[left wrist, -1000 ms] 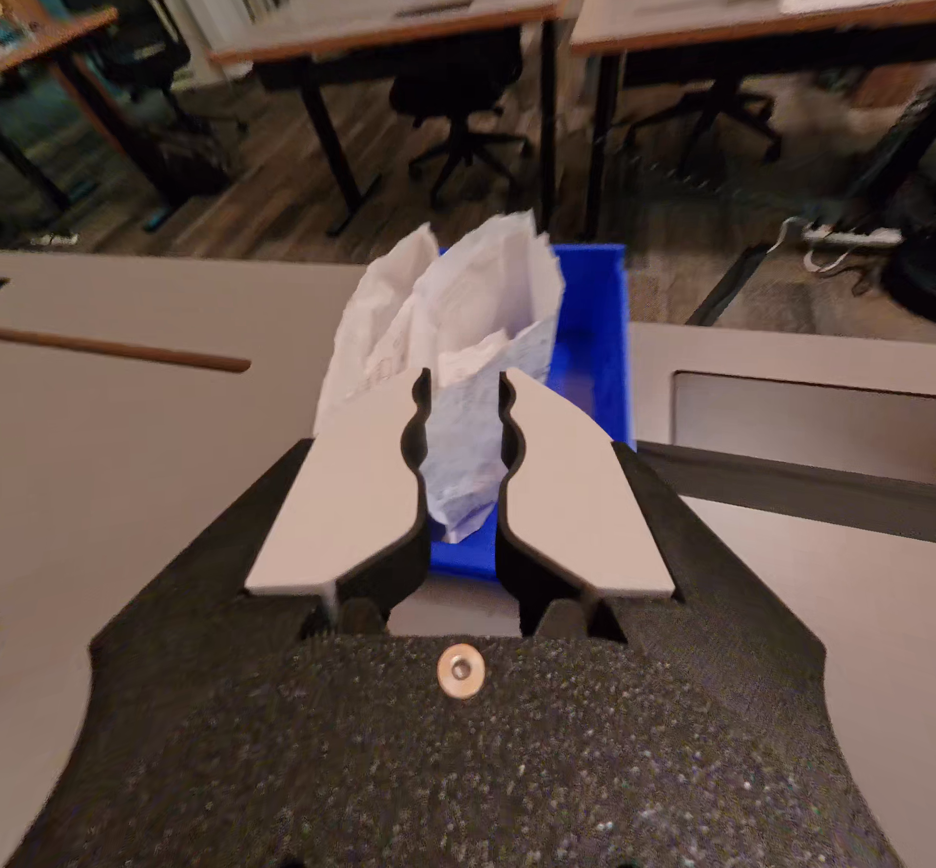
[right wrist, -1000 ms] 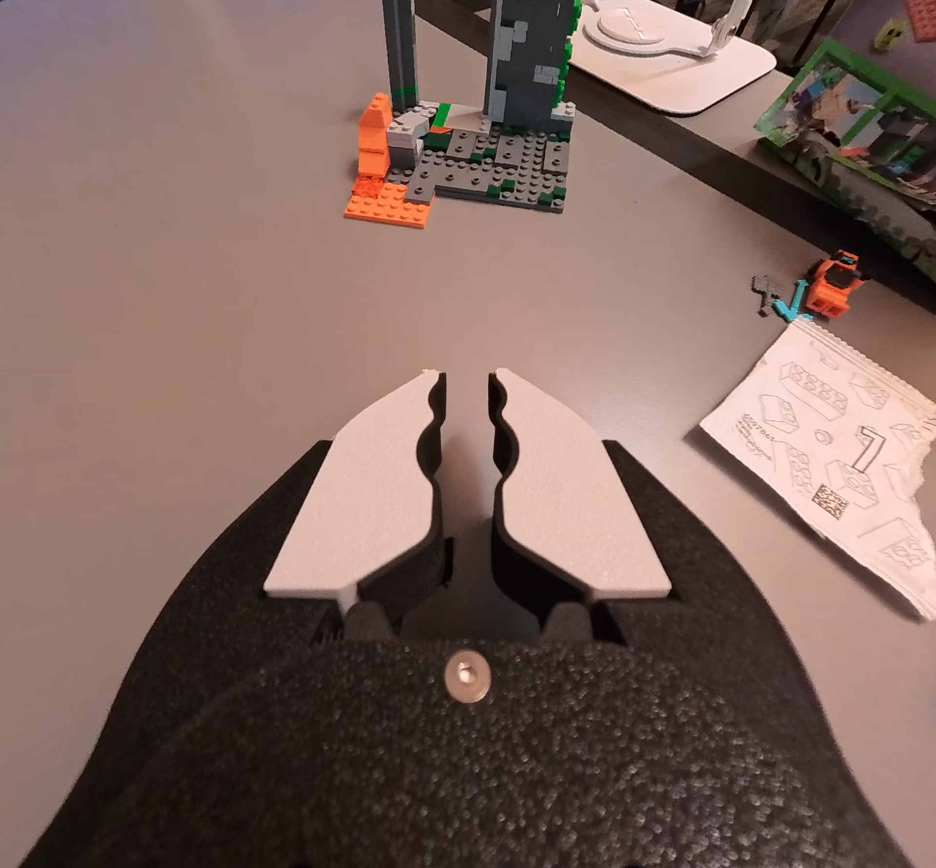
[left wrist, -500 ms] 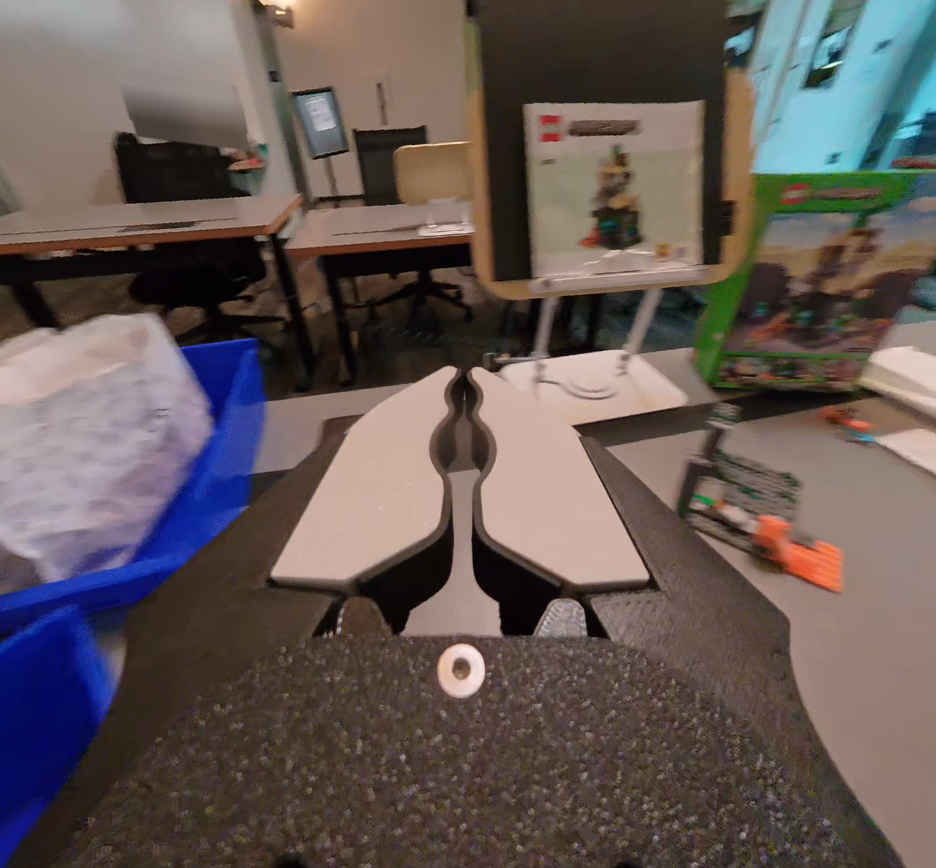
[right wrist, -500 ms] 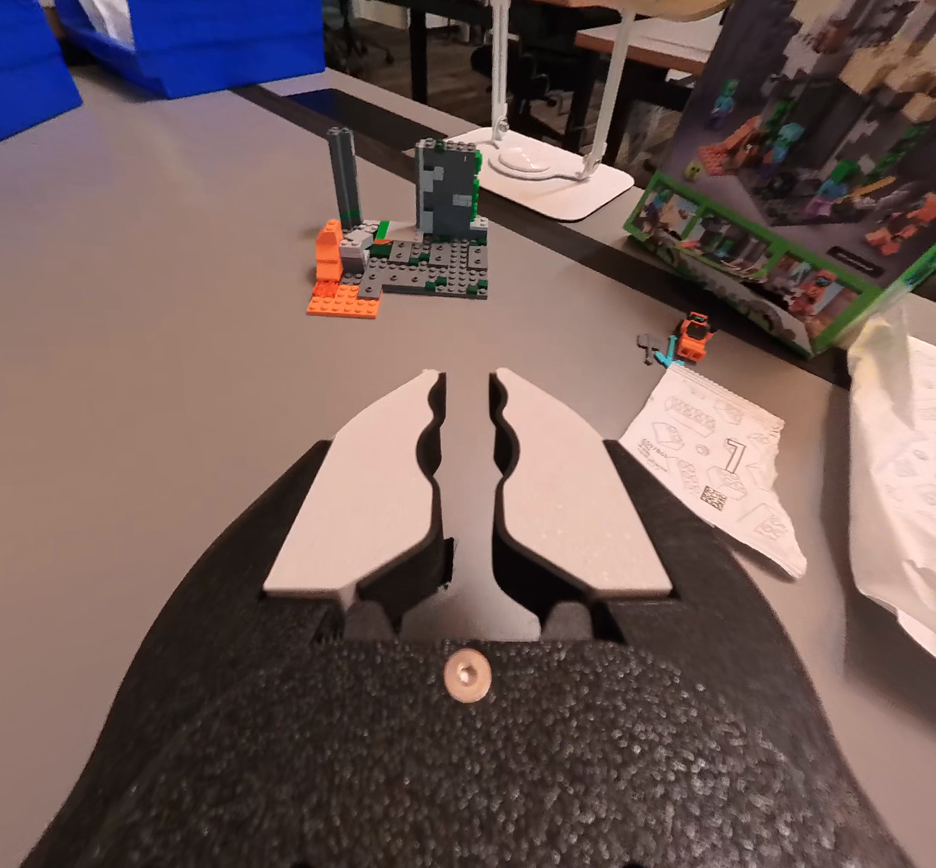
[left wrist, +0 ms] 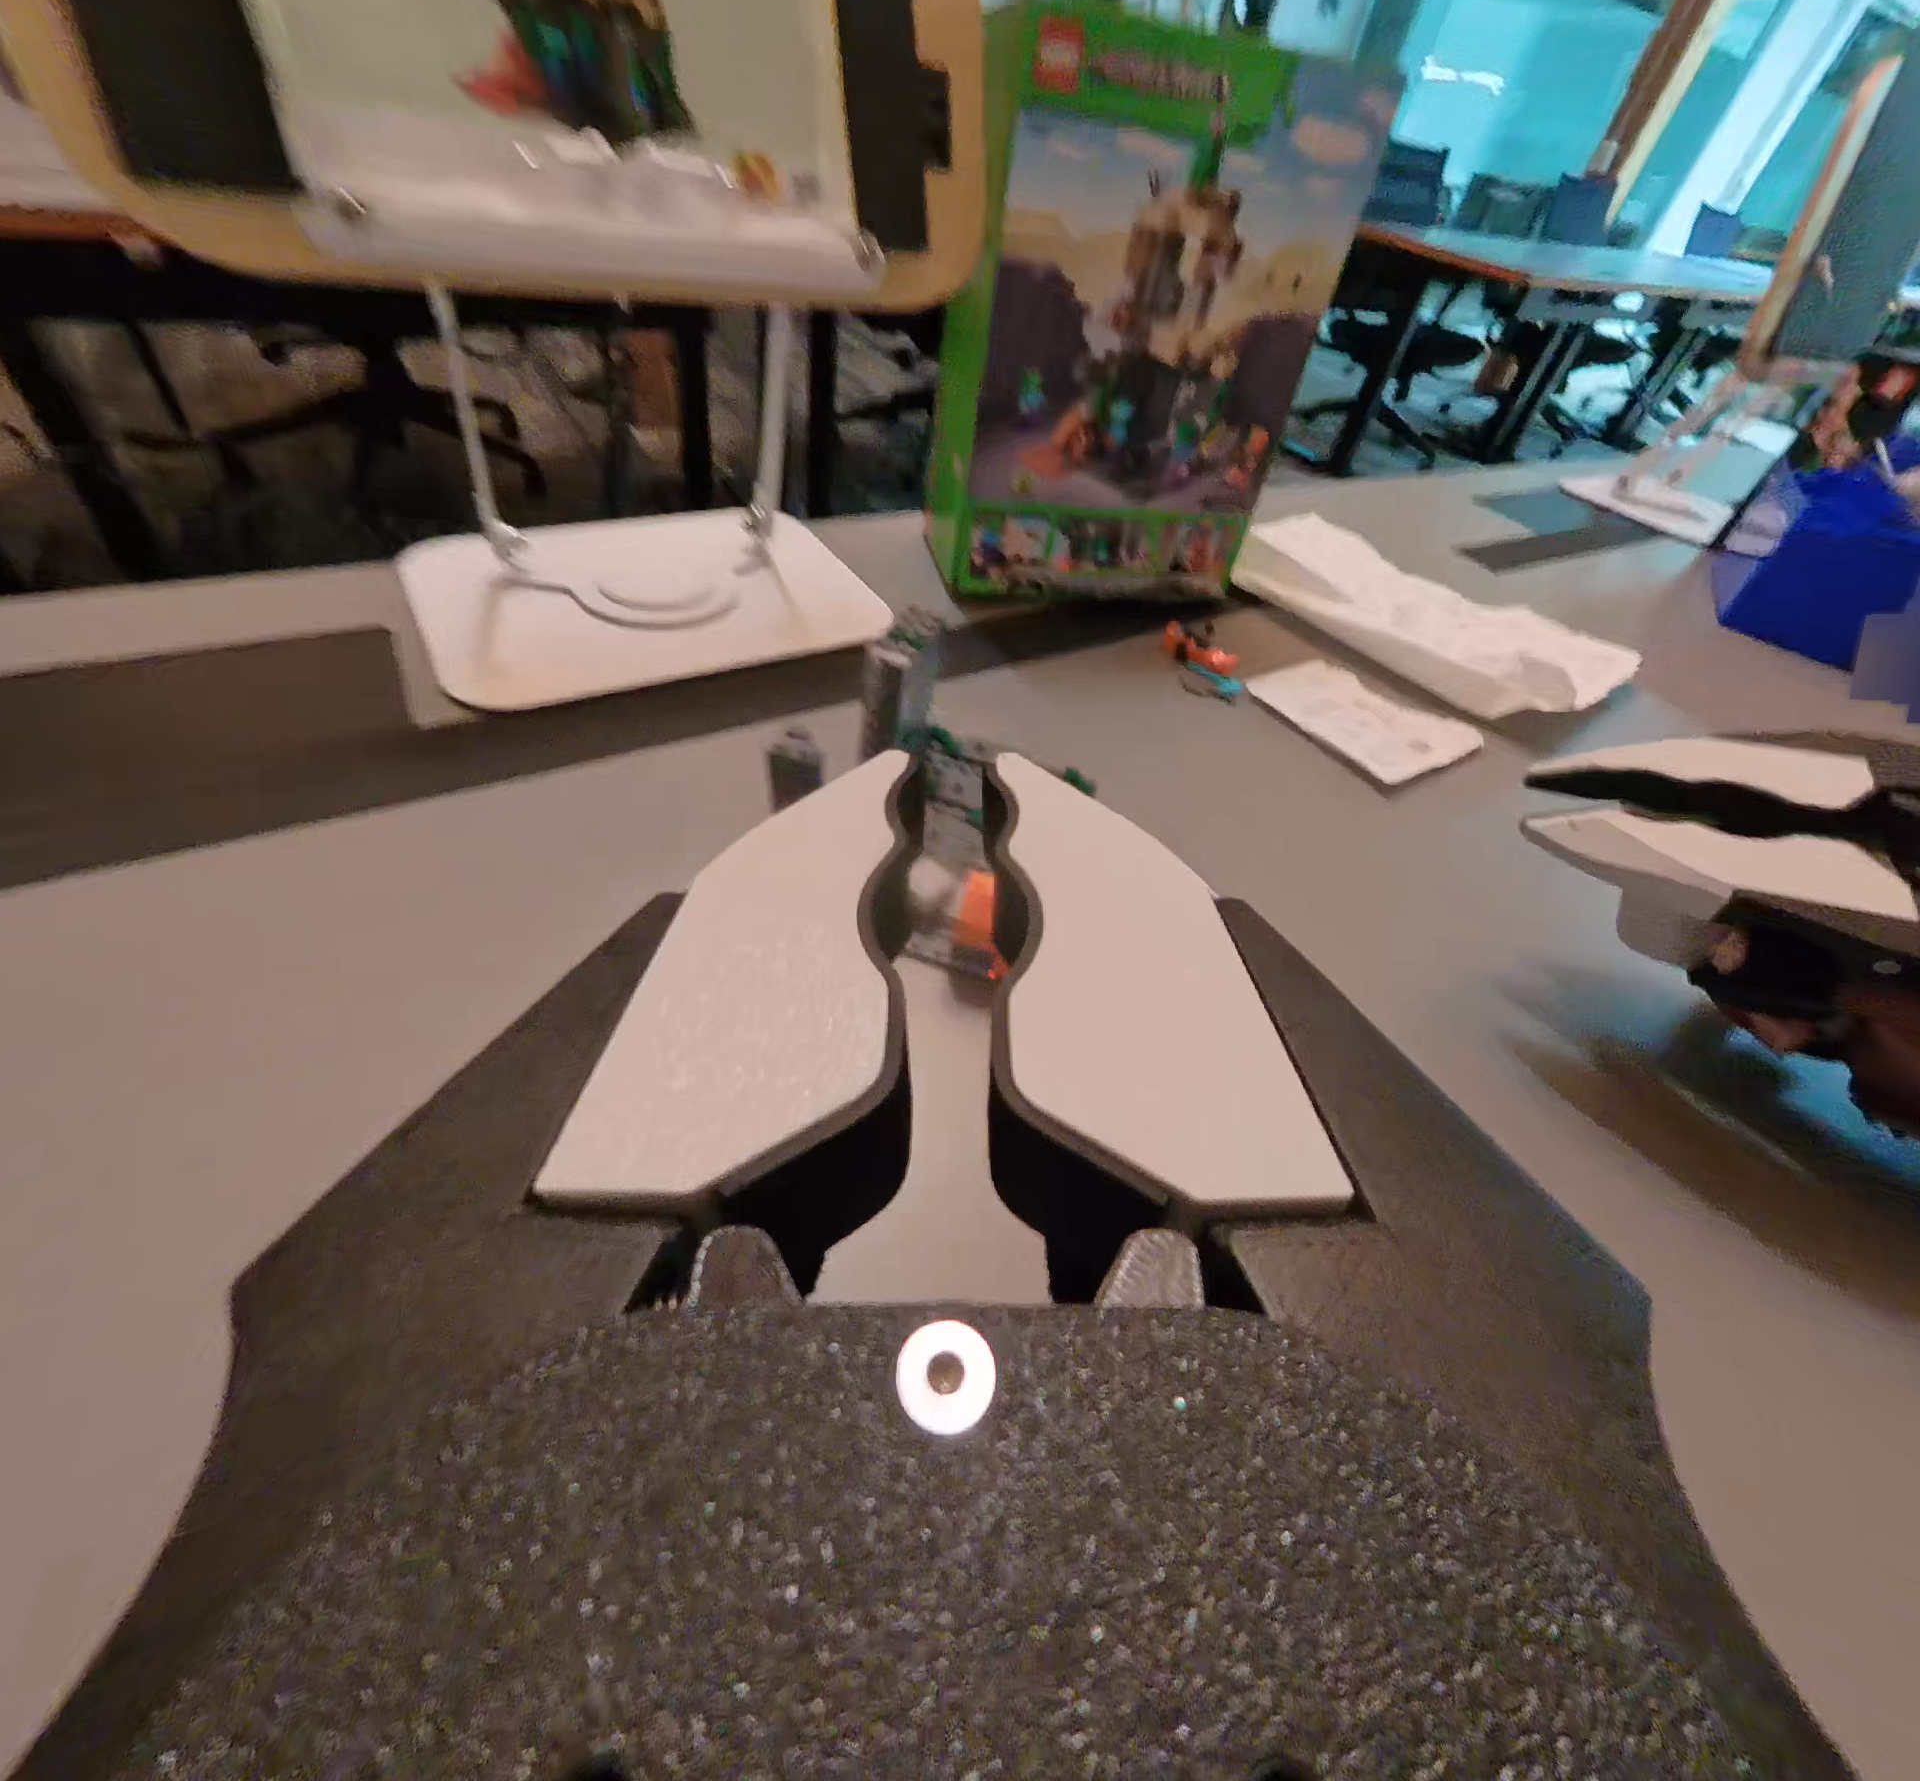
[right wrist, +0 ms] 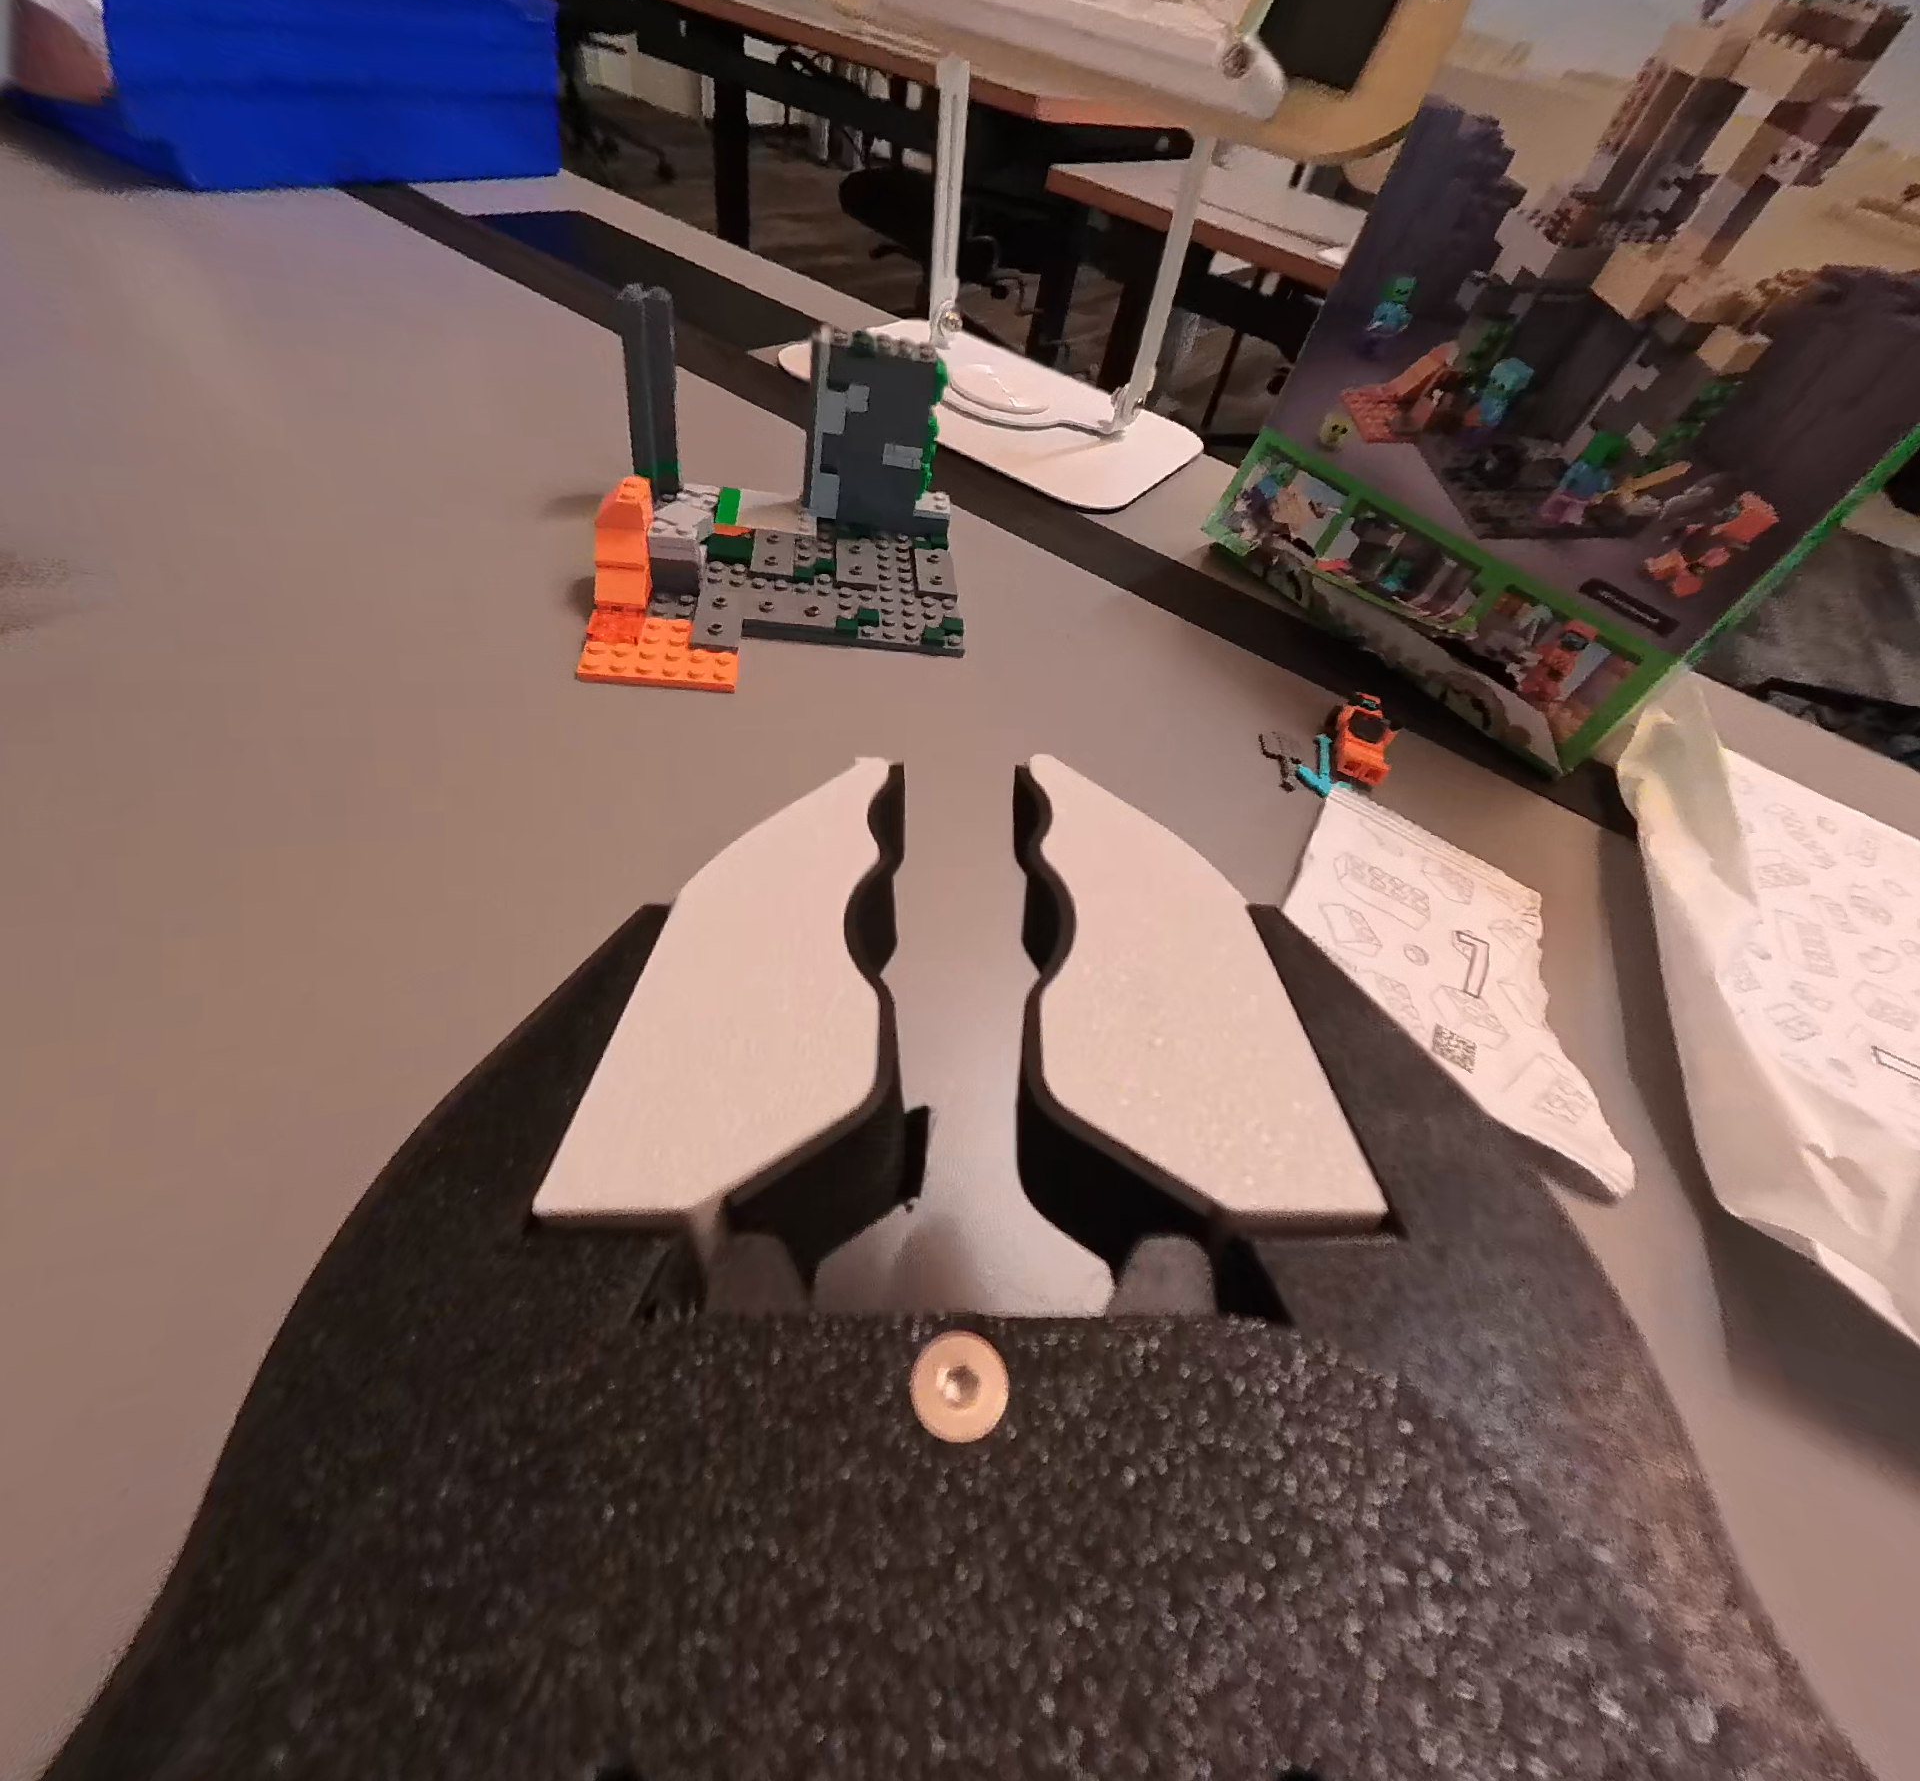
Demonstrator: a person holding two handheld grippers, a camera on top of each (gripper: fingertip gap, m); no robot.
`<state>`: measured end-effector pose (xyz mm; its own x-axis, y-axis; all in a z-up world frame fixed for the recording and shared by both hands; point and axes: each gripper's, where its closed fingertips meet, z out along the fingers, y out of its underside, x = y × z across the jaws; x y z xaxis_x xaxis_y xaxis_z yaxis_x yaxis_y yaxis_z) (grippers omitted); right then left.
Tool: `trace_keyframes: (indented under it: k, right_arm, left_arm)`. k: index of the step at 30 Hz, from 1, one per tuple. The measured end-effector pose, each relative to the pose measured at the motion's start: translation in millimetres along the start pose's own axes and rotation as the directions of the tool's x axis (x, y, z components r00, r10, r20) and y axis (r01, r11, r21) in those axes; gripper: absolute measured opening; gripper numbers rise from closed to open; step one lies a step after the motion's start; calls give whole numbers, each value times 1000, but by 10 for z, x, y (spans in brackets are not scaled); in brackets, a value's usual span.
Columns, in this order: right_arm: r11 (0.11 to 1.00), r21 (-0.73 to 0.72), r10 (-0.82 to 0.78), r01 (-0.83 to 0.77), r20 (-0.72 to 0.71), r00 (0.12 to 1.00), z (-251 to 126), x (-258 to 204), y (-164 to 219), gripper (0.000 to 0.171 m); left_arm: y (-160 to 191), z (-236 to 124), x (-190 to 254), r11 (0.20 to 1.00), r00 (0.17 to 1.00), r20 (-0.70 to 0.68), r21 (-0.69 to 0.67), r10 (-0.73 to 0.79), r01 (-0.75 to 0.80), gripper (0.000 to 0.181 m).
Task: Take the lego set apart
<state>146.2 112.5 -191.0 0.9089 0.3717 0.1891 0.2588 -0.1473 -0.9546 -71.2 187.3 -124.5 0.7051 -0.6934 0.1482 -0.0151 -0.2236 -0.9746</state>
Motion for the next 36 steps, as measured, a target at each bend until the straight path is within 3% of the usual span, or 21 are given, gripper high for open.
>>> trace_keyframes:
  k: [5, 8, 14, 18, 22, 24, 26, 28, 36]
  right_arm:
    - [999, -33, -39, 39, 17, 999, 79, -70, 106, 18]
    - [998, -23, -62, 63, 35, 997, 120, -130, 75, 17]
    - [986, -33, -161, 163, 60, 985, 162, -282, 93, 15]
    - [982, -40, -182, 185, 67, 981, 166, -311, 108, 14]
    - [980, -46, -192, 196, 73, 979, 156, -324, 125, 12]
    - [977, -49, -204, 208, 82, 976, 154, -353, 133, 12]
    - [974, -48, -216, 221, 92, 972, 153, -395, 132, 12]
    - [974, -44, -215, 220, 104, 971, 167, -440, 122, 11]
    - [989, -33, -135, 147, 231, 964, 426, -643, -91, 13]
  left_arm:
    - [736, 437, 34, 970, 996, -23, -226, 89, -92, 23]
    - [1031, 616, 109, 935, 993, -100, -343, 58, -89, 38]
    - [1126, 830, 103, 898, 988, -113, -416, 106, -144, 41]
    - [1202, 935, 172, 865, 973, -193, -460, 125, -202, 27]
    - [1225, 731, 179, 821, 898, -404, -443, 176, -360, 25]
    - [1281, 423, 217, 784, 781, -596, -387, 189, -485, 25]
    - [1336, 99, 217, 787, 693, -714, -371, 97, -492, 25]
    - [1335, 8, 119, 809, 705, -708, -388, 45, -441, 26]
    - [1319, -3, 43, 807, 723, -687, -388, 69, -445, 25]
